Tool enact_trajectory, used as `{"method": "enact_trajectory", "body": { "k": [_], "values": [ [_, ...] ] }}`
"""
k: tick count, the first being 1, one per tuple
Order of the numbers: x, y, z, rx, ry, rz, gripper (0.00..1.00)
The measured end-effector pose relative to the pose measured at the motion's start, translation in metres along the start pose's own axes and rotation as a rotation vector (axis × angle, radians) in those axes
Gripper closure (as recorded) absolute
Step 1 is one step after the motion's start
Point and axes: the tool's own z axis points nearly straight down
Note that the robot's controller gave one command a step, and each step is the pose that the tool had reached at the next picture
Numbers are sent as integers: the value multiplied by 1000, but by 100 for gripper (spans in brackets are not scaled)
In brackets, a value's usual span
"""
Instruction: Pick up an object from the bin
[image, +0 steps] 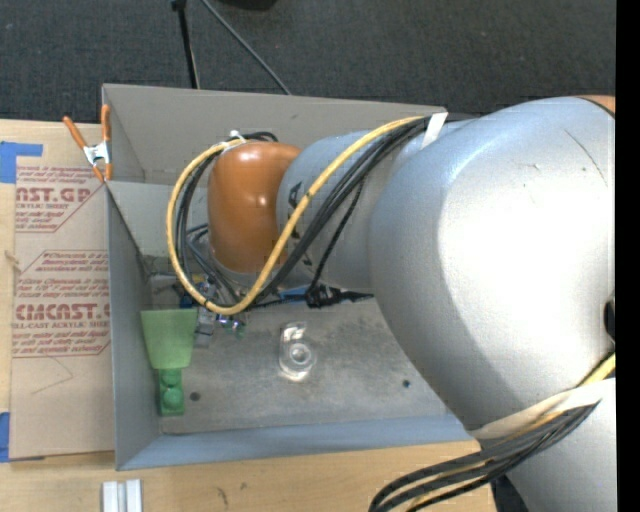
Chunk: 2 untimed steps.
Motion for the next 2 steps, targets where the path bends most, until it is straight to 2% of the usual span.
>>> {"method": "enact_trajectory", "body": {
  "k": [1,2],
  "values": [
    [29,-38,-152,-8,-3,-328,100],
    [54,-25,-57,-3,10,-184,100]
  ]
}}
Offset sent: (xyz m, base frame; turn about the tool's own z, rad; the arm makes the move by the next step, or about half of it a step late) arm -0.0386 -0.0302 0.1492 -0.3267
